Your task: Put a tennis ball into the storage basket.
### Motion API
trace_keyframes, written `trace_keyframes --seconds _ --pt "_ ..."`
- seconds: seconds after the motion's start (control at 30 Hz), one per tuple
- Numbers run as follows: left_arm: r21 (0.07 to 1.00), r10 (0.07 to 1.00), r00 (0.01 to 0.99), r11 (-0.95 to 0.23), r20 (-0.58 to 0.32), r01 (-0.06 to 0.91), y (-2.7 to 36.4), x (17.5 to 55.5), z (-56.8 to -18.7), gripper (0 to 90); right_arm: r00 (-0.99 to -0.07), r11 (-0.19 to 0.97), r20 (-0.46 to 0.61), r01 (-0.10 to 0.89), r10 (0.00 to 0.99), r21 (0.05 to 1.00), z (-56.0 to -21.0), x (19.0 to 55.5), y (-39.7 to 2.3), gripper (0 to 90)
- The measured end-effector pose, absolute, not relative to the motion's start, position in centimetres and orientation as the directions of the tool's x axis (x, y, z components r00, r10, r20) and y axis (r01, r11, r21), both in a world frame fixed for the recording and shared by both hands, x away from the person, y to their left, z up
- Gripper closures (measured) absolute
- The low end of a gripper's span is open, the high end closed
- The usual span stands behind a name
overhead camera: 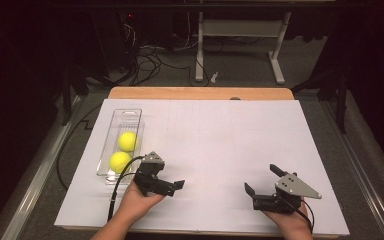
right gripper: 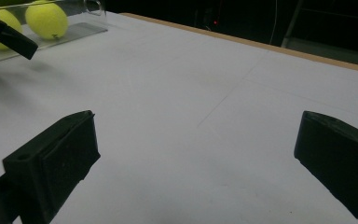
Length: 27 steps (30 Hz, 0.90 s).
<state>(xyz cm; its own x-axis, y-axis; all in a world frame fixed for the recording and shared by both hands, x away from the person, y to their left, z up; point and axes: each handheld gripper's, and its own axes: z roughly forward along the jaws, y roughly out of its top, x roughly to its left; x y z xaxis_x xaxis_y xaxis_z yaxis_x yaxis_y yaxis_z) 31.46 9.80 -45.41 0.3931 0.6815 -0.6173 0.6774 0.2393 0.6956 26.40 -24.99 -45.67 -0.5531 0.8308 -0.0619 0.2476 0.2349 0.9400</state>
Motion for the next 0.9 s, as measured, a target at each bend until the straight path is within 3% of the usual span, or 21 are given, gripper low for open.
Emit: trace_keyframes --seconds 0.47,0.9 --pt "0.782 0.589 0.534 0.323 -0.607 0.533 11.8 29.2 -42.4 0.3 -0.538 0.219 -0.053 0.250 0.841 0.943 -45.6 26.3 -25.3 0.3" --pt "0.790 0.570 0.547 0.447 -0.613 0.420 15.8 28.3 -41.0 0.3 -0.520 0.193 -0.041 0.242 0.853 0.951 -45.2 26.0 -25.9 0.3"
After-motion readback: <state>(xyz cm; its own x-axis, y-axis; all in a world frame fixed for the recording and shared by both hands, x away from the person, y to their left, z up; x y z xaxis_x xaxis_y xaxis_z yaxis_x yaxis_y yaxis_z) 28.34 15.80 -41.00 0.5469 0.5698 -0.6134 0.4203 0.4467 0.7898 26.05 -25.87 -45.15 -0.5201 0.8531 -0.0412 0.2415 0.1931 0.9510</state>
